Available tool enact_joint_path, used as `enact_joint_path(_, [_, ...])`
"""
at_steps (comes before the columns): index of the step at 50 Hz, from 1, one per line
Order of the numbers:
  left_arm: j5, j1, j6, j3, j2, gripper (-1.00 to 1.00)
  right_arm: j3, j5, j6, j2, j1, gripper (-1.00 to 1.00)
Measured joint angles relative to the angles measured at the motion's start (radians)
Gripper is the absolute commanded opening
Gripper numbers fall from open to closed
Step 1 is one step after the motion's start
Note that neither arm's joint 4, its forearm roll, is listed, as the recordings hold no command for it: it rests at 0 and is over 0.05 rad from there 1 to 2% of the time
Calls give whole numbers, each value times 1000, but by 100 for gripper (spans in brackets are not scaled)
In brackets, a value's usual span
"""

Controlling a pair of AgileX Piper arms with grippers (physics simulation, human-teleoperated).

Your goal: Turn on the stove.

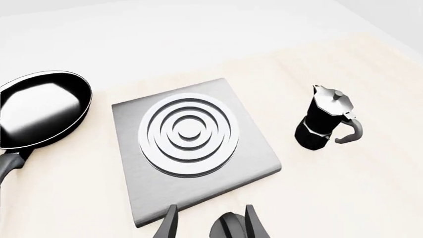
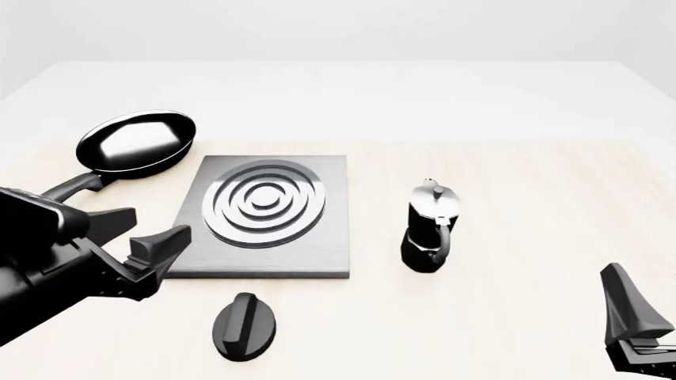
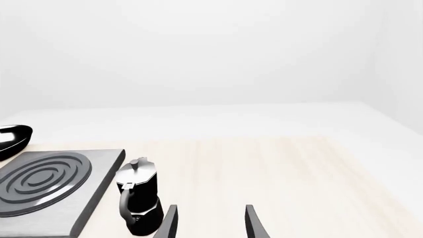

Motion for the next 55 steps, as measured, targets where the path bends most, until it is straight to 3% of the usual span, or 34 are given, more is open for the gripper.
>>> enact_joint_path(55, [-171, -85, -186, 58, 316, 100, 2, 8, 26, 2, 3, 100])
